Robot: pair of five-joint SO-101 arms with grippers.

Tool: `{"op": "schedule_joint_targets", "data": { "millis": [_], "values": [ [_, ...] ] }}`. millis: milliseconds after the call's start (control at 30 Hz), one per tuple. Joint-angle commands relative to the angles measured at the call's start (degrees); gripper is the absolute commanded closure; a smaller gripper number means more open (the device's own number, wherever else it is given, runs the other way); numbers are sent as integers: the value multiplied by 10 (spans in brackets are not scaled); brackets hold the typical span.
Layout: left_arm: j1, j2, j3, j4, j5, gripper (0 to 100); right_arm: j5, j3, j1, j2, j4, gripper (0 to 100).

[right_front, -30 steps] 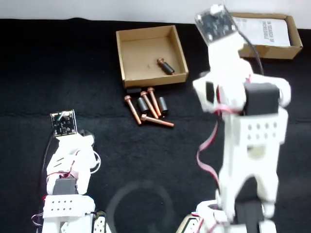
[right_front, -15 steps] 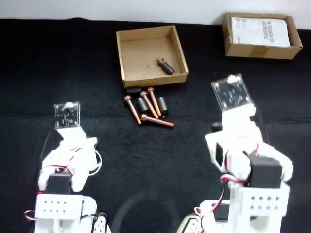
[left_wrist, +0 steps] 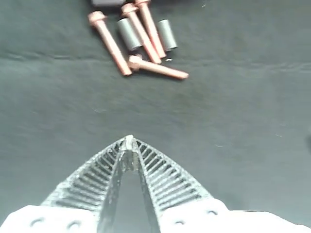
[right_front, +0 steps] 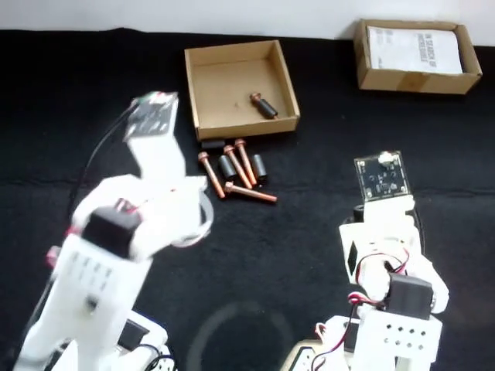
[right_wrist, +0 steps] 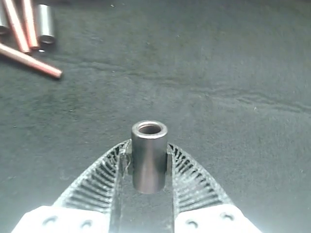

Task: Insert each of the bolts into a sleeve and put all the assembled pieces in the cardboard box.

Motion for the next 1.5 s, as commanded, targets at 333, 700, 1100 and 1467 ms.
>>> {"op": "schedule_joint_targets", "data": {
  "millis": [333,700,1100,1467],
  "values": [
    [22,496,-333,8,218,988,9,31,63,-12,-44,990],
    [-12,748,-531,100,263,987,5,31,61,-12,-44,990],
    [-27,851,-592,105,261,985,4,31,59,-8,-51,990],
    [-15,844,-604,125,261,772,6,31,59,-8,-52,990]
  ]
}}
